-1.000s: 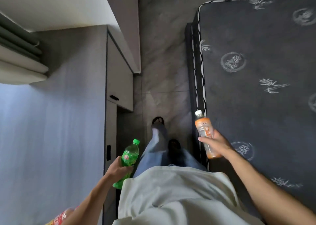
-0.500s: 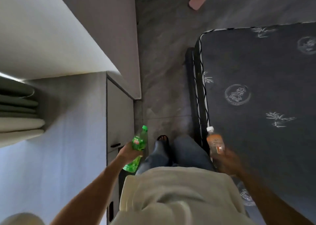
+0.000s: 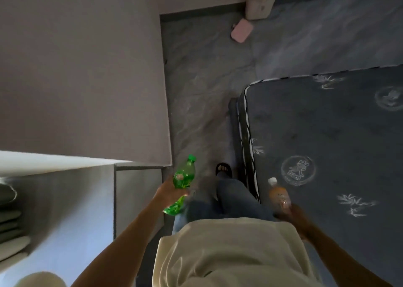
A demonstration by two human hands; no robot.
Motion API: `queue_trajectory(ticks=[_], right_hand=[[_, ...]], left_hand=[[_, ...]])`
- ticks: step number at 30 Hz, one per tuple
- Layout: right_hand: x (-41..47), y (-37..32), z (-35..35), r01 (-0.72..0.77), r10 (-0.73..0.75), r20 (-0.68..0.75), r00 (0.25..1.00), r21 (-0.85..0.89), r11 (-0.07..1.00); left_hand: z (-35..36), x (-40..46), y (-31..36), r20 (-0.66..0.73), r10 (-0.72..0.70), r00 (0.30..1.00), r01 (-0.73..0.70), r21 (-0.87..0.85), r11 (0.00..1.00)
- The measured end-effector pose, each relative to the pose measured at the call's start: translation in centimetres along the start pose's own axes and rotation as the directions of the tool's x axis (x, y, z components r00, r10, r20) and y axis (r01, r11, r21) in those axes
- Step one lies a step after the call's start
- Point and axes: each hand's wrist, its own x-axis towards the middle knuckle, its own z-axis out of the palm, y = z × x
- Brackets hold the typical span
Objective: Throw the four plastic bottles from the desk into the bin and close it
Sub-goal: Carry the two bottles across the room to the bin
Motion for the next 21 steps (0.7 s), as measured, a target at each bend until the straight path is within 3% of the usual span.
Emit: queue_trajectory(ticks=[3,5,12,17,21], right_hand=[[3.5,-6.4,-2.6,0.005,-0.001,0.030,1.000,-0.140,0.990],[6.1,-11.9,-4.2,0.086,-0.088,-0.001,0.996,-0.184,0.979],[12.2,-26.3,-6.9,0.235,-0.231,0.052,0.972,-0.112,0.965],[16.3,-31.5,-7.9,0.180,-0.175,0.041,0.984,-0.165,0.970],[17.8,-32.9,-9.4,0.079,-0.083,-0.022,0.996,-0.150,0.986]], left_hand=[[-1.9,1.2,0.2,0.014,-0.069,0.997,0.070,-0.050,0.996],[-3.0,1.6,0.0,-0.003,-0.143,0.990,0.143,-0.031,0.989],[-6.6,4.6,1.4,0.046,-0.306,0.951,0.308,-0.080,0.948],[-11.8,10.5,6.5,0.124,-0.291,0.949,0.306,-0.130,0.943],[-17.0,15.1,13.7,0.109,-0.210,0.972,0.212,-0.003,0.977]])
